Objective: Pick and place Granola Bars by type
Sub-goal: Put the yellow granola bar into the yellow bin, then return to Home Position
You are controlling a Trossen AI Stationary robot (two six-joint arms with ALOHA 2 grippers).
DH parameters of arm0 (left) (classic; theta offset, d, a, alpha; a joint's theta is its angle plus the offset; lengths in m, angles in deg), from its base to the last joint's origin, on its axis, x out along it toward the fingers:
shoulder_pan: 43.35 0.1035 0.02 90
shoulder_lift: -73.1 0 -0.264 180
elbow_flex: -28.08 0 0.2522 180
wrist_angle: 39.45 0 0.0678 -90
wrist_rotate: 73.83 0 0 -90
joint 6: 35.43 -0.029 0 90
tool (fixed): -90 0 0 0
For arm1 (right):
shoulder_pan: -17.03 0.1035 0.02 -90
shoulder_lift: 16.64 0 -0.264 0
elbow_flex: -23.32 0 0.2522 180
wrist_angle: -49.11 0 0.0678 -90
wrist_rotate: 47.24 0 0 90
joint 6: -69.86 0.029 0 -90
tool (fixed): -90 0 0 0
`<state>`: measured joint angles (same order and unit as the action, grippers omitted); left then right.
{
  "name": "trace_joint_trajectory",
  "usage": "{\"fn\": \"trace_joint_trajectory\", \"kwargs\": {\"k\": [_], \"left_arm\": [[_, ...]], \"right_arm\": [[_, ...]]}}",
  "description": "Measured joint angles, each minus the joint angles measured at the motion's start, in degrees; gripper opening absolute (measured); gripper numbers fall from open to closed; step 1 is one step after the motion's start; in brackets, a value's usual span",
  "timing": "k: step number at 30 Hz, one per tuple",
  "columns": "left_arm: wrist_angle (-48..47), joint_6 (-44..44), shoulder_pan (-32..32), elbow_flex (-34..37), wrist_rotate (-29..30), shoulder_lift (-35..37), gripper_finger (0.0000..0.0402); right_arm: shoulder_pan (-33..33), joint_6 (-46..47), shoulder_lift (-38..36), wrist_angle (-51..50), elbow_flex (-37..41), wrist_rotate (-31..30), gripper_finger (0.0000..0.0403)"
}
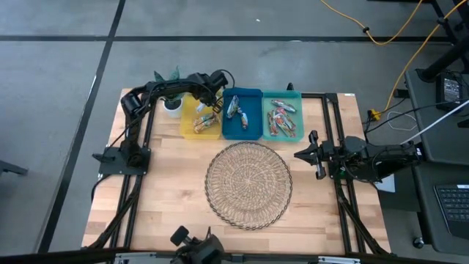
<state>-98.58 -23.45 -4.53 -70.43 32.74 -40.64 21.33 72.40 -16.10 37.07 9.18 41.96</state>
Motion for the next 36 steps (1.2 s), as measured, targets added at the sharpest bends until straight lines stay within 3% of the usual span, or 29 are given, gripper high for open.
{"fn": "trace_joint_trajectory", "kwargs": {"k": [6,19,28,36], "left_arm": [[-2.2,0.2,0.1,0.0,0.0,-0.6,0.0035],[-6.7,-1.7,-1.4,0.0,0.5,2.1,0.0150],[-6.1,-2.2,-6.1,0.0,-3.9,16.0,0.0164],[2.9,-0.3,-14.2,0.0,-11.5,31.9,0.0163]], "right_arm": [[0.0,0.0,0.0,0.0,0.0,0.0,0.0026],[0.0,0.0,0.0,0.0,0.0,0.0,0.0026],[0.0,0.0,0.0,0.0,0.0,0.0,0.0026],[0.0,0.0,0.0,0.0,0.0,0.0,0.0026]]}}
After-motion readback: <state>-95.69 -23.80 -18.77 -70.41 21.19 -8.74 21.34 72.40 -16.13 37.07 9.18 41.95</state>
